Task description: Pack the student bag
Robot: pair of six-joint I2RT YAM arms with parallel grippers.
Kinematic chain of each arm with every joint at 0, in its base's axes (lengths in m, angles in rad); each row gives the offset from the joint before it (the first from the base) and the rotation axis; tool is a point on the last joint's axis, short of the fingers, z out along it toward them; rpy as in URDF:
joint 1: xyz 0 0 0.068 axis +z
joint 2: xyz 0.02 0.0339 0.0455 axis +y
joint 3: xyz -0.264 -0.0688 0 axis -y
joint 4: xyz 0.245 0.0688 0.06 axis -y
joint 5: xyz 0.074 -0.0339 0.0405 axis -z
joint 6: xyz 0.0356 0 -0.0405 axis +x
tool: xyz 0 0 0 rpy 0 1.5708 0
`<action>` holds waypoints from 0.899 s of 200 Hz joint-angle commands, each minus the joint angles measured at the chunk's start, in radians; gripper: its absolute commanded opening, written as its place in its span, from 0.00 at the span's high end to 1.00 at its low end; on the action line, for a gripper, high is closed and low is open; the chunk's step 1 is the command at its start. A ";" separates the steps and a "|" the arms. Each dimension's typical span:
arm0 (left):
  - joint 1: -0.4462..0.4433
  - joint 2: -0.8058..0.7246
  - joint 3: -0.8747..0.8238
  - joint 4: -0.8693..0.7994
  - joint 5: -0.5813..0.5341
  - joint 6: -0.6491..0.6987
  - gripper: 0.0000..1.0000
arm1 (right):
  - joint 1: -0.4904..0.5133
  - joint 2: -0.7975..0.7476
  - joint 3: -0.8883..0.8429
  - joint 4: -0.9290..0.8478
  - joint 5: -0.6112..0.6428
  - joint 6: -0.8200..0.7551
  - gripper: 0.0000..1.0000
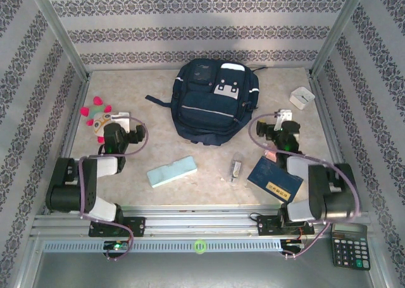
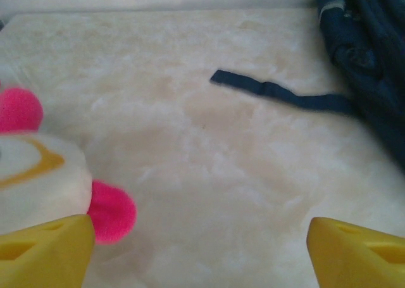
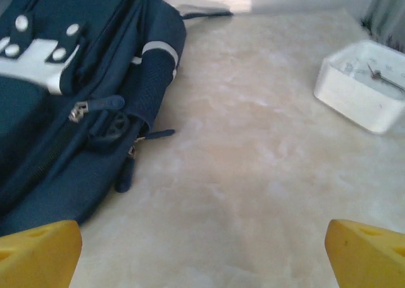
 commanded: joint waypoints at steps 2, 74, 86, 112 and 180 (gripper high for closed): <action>-0.026 -0.093 0.208 -0.379 -0.012 -0.110 0.19 | -0.017 -0.134 0.244 -0.531 -0.021 0.196 0.02; -0.186 0.293 0.749 -0.820 0.246 -0.453 0.43 | 0.088 0.028 0.414 -0.711 -0.338 0.686 0.02; -0.193 0.364 0.789 -0.835 0.266 -0.494 0.44 | 0.130 0.098 0.465 -0.704 -0.336 0.666 0.02; -0.195 0.499 0.864 -0.870 0.318 -0.536 0.43 | 0.152 0.267 0.591 -0.747 -0.324 0.631 0.12; -0.241 0.592 0.852 -0.761 0.397 -0.609 0.88 | 0.134 0.556 0.733 -0.689 -0.414 0.686 0.52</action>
